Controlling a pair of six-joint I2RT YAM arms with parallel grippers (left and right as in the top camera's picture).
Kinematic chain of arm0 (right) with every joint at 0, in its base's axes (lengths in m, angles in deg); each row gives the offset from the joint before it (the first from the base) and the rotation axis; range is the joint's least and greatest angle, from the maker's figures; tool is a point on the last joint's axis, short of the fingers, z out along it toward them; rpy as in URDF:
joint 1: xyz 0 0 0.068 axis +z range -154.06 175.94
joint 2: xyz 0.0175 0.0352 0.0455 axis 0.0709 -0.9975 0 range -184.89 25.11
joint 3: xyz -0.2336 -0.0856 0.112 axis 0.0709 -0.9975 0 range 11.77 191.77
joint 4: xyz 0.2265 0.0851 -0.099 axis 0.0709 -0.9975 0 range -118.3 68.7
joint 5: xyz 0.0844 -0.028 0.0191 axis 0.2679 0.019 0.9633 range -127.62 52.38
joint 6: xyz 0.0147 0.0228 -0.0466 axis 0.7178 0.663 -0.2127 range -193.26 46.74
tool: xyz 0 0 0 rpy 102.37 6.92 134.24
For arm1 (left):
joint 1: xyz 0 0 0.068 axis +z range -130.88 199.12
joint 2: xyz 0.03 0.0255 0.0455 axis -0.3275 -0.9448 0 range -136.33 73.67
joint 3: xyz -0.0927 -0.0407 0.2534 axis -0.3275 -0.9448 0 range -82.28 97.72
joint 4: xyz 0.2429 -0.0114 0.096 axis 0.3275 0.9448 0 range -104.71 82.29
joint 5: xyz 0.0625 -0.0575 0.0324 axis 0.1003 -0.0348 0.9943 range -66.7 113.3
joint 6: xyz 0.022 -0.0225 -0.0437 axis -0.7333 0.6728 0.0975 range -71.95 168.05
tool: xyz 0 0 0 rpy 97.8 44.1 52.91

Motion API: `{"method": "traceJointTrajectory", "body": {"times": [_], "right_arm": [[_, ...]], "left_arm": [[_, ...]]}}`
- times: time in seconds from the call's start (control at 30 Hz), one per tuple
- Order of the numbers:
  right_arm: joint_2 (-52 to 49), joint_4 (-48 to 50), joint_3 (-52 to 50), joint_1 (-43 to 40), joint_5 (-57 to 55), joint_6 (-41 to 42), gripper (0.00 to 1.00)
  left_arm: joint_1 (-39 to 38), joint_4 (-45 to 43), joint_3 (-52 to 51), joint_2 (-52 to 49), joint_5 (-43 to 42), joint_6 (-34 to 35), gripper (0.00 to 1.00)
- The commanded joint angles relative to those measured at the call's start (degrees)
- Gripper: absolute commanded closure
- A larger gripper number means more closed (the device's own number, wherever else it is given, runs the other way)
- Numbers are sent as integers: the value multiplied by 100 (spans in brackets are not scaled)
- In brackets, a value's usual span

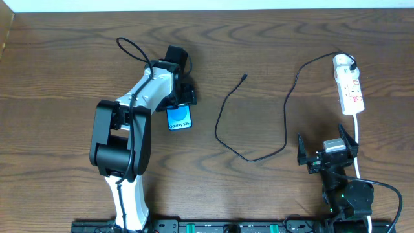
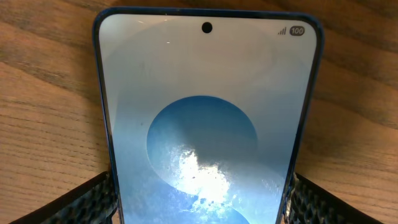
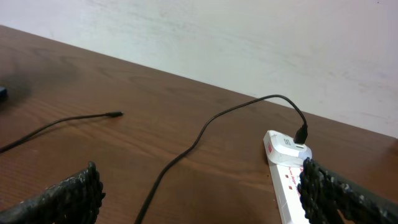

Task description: Plug charger to phone and switch on socket

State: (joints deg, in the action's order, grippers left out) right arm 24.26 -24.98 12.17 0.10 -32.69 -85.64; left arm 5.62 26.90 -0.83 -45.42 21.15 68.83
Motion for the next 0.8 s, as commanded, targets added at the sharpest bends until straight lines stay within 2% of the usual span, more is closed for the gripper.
{"method": "traceJointTrajectory", "body": {"times": [0.0,0.23,0.47,0.77], "right_arm": [[35,-22,-9,39,33,55,1],[35,-22,-9,39,33,55,1],[35,-22,-9,39,33,55,1],[35,-22,-9,39,33,55,1]], "left_arm": [[28,4,-146,-120,26,-33,16],[31,28,-144,-114,24,-33,19],[31,511,9,-109,4,-31,22],[46,715,105,28,-15,-33,23]]}}
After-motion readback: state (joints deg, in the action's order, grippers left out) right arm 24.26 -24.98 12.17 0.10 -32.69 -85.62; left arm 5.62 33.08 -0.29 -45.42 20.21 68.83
